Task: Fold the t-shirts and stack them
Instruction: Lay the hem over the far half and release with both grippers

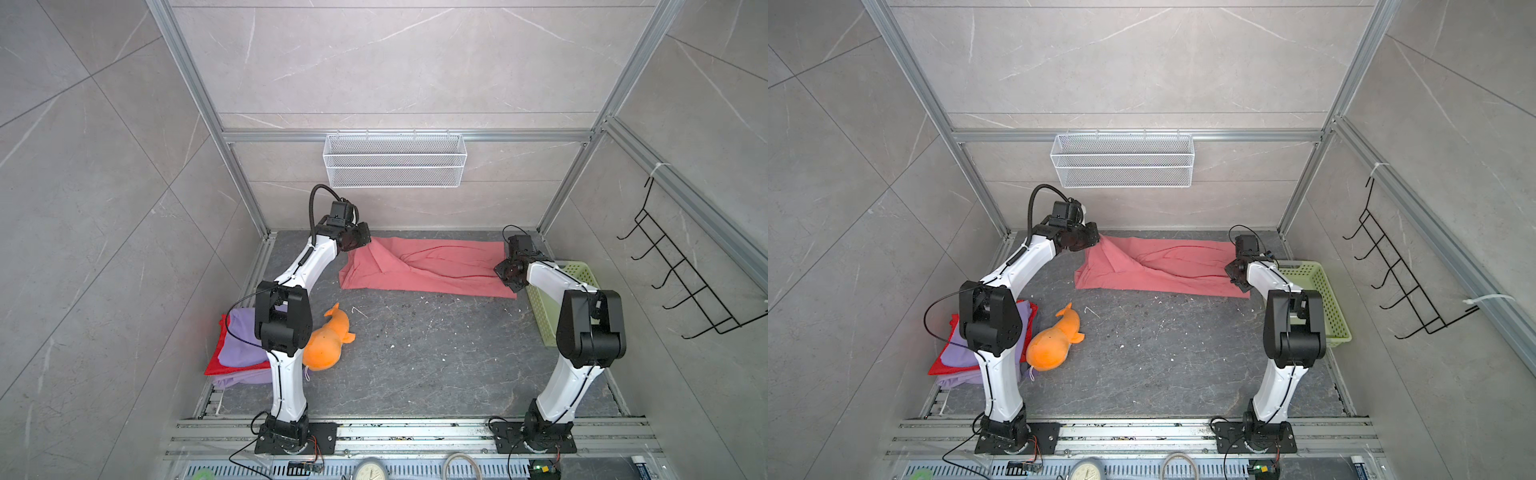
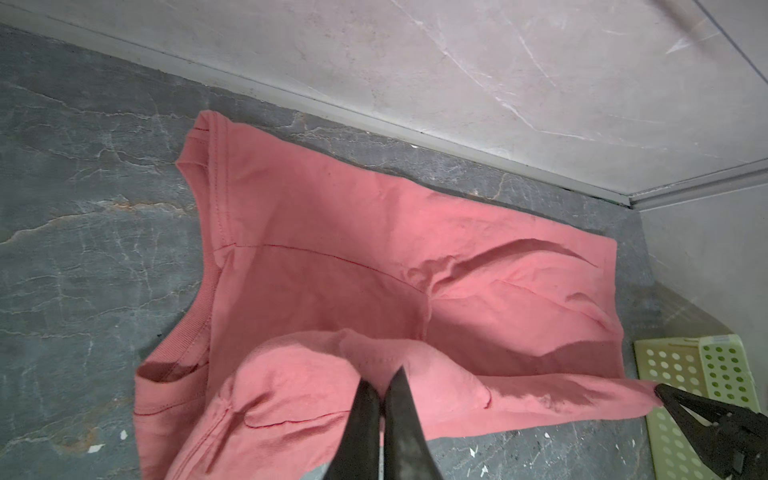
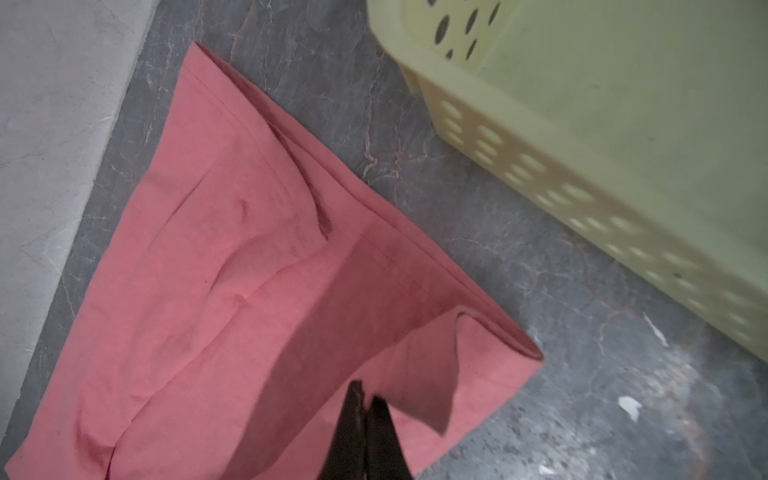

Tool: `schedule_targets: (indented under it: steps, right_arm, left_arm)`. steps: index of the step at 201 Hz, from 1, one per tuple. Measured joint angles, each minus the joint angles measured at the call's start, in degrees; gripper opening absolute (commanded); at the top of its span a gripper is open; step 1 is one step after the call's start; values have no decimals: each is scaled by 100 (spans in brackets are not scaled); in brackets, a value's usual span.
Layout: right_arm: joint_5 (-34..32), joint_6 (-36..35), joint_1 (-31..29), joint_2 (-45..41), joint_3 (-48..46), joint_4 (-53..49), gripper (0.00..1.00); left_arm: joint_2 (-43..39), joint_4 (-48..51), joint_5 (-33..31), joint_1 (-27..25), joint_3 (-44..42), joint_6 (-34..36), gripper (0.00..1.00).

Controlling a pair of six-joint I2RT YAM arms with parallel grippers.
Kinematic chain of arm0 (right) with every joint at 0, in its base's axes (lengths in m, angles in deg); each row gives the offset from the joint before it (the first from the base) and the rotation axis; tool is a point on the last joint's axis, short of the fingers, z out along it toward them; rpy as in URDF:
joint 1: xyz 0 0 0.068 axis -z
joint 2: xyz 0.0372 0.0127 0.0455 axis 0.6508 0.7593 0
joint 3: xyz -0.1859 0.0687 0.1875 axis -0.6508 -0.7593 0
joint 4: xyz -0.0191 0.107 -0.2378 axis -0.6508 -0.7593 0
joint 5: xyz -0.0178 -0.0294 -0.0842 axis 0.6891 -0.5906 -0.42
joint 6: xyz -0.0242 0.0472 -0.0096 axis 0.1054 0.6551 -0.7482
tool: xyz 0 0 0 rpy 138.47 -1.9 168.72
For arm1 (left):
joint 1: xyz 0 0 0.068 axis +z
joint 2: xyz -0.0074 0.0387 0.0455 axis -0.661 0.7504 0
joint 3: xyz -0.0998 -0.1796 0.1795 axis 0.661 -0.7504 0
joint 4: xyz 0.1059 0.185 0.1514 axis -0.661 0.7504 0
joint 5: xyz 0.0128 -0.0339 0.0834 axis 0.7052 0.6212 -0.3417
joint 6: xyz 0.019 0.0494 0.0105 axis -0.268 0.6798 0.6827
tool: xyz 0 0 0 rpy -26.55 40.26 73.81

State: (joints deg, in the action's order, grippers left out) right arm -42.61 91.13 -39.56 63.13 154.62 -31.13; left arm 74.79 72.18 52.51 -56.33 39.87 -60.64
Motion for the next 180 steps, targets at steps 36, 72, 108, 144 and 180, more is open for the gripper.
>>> schedule_targets:
  steps: [36, 72, 108, 144, 180]
  right_arm:
    - [2, 146, 37, 227, 208, -2, 2]
    - [50, 214, 57, 422, 299, 131, 51]
    - [87, 0, 61, 310, 142, 800, 65]
    - [262, -297, 50, -133, -28, 960, 66]
    - [570, -485, -87, -428, -144, 1016, 66]
  left_arm:
    - [369, -26, 24, 122, 393, 0, 0]
    - [820, -114, 52, 116, 922, 79, 37]
    - [1019, -175, -109, 109, 1075, 146, 54]
    - [966, -326, -321, 98, 824, 168, 56]
    - [839, -125, -334, -66, 483, 140, 57]
